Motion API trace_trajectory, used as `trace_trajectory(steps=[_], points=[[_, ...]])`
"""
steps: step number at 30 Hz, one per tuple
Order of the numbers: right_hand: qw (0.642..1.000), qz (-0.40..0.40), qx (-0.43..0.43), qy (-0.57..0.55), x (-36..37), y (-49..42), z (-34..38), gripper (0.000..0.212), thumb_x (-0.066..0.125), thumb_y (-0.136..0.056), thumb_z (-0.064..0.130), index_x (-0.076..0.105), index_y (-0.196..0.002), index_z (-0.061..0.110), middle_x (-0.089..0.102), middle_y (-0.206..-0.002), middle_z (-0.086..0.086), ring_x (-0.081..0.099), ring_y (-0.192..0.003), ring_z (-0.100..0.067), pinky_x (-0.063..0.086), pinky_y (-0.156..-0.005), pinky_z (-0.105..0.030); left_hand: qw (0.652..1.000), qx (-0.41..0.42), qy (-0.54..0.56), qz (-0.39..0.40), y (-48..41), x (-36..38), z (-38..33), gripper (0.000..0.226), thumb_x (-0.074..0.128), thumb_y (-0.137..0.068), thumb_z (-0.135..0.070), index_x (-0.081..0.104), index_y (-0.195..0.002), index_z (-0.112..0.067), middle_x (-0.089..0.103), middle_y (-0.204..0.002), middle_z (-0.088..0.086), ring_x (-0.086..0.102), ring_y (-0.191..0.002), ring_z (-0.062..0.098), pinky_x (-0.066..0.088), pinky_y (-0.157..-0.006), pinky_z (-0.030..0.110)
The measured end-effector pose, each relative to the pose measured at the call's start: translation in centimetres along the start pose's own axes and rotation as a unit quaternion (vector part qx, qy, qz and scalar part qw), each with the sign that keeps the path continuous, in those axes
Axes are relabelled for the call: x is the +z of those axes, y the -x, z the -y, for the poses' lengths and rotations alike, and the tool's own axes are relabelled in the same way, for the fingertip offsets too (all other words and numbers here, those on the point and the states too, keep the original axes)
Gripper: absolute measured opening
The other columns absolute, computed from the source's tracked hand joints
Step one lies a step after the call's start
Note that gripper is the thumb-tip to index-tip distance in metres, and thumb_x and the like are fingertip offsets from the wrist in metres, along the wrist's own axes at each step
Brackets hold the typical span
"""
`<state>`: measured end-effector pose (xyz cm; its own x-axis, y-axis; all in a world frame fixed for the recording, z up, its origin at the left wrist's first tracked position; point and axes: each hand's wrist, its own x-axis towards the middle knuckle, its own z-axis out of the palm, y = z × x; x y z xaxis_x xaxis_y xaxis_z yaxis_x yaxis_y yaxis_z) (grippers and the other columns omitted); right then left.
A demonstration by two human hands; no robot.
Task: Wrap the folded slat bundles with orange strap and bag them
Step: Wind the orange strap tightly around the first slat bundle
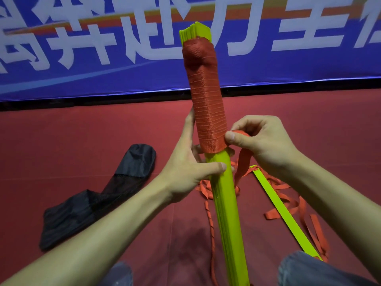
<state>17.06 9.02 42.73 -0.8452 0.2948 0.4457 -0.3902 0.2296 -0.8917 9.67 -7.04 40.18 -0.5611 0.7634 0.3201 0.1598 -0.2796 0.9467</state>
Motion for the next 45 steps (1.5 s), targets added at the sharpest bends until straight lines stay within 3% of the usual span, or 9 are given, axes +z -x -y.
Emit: trace_trajectory(steps=[11,14,16,22,26,29,32,35,45], points=[[0.986,0.153,0.059,-0.024,0.2,0.4,0.1,0.044,0.064,-0.079,0.034,0.068,-0.092,-0.008,0.055,-0.067,-0.009,0.046,-0.056,-0.008,0.041,-0.051,-0.015,0.994,-0.027,0.068,0.085,0.1,-0.6,-0.2,0.102,0.055,-0.070,0.020,0.045,-0.118,-0.069,0.059,-0.117,0.027,0.066,-0.086,0.052,0.058,-0.068,0.046],[0.993,0.101,0.062,-0.006,0.7,0.6,0.7,0.024,0.065,-0.077,0.025,0.067,-0.078,0.001,0.062,-0.061,0.004,0.052,-0.055,-0.002,0.043,-0.049,-0.012,0.998,-0.010,0.028,0.059,0.0,-1.0,-0.1,0.106,0.058,-0.072,0.017,0.037,-0.130,-0.069,0.061,-0.106,0.009,0.056,-0.079,0.036,0.043,-0.058,0.042],[0.997,0.056,0.053,0.019,1.3,0.7,1.2,0.013,0.069,-0.076,0.020,0.064,-0.070,0.009,0.060,-0.053,0.012,0.051,-0.051,0.003,0.042,-0.047,-0.011,0.999,0.016,-0.022,0.021,-0.1,-0.7,-0.3,0.115,0.062,-0.077,0.015,0.012,-0.149,-0.058,0.066,-0.107,-0.005,0.063,-0.083,0.026,0.056,-0.066,0.039],[0.993,-0.083,0.059,0.060,2.2,0.7,1.3,0.031,0.086,-0.066,0.021,0.058,-0.062,0.010,0.057,-0.048,0.007,0.047,-0.043,-0.004,0.039,-0.037,-0.021,0.972,0.081,-0.198,-0.092,0.0,0.5,-0.4,0.128,0.087,-0.071,-0.007,0.000,-0.147,-0.063,0.069,-0.122,-0.009,0.070,-0.106,0.011,0.058,-0.091,0.043],[0.989,-0.109,0.065,0.080,2.7,0.9,1.0,0.039,0.090,-0.061,0.023,0.060,-0.067,-0.001,0.061,-0.054,0.001,0.049,-0.044,-0.006,0.039,-0.038,-0.020,0.947,0.059,-0.286,-0.134,0.2,0.8,-0.3,0.133,0.092,-0.065,-0.018,-0.003,-0.145,-0.066,0.071,-0.099,-0.022,0.069,-0.072,-0.002,0.057,-0.072,0.020],[0.987,-0.116,0.056,0.096,2.9,0.9,1.0,0.046,0.090,-0.060,0.025,0.061,-0.073,-0.007,0.063,-0.057,-0.006,0.051,-0.046,-0.007,0.042,-0.040,-0.023,0.936,0.050,-0.312,-0.155,0.2,0.8,-0.4,0.131,0.091,-0.066,-0.019,-0.004,-0.136,-0.076,0.075,-0.086,-0.011,0.068,-0.061,0.004,0.061,-0.072,0.033],[0.989,-0.078,0.052,0.118,2.4,0.5,1.0,0.032,0.087,-0.067,0.028,0.066,-0.074,0.004,0.068,-0.068,-0.015,0.057,-0.054,-0.016,0.049,-0.049,-0.037,0.946,0.042,-0.281,-0.158,-0.1,0.0,-0.5,0.125,0.088,-0.066,-0.010,0.009,-0.143,-0.070,0.076,-0.091,-0.008,0.073,-0.077,0.008,0.062,-0.076,0.041],[0.987,-0.054,0.033,0.147,1.7,0.4,0.6,0.019,0.083,-0.074,0.025,0.069,-0.076,0.012,0.065,-0.065,-0.005,0.052,-0.055,-0.005,0.045,-0.053,-0.023,0.955,0.018,-0.248,-0.159,-0.2,-0.8,-0.2,0.121,0.087,-0.066,-0.003,0.019,-0.150,-0.057,0.075,-0.098,-0.013,0.074,-0.088,0.011,0.062,-0.074,0.045],[0.985,-0.056,0.000,0.165,1.1,0.0,-0.6,0.015,0.081,-0.076,0.017,0.067,-0.071,0.012,0.055,-0.057,0.009,0.046,-0.050,0.001,0.039,-0.050,-0.014,0.982,-0.049,-0.093,-0.157,-0.1,-0.6,-0.2,0.112,0.076,-0.076,0.014,0.022,-0.149,-0.052,0.073,-0.093,0.025,0.070,-0.070,0.026,0.059,-0.053,0.036]])
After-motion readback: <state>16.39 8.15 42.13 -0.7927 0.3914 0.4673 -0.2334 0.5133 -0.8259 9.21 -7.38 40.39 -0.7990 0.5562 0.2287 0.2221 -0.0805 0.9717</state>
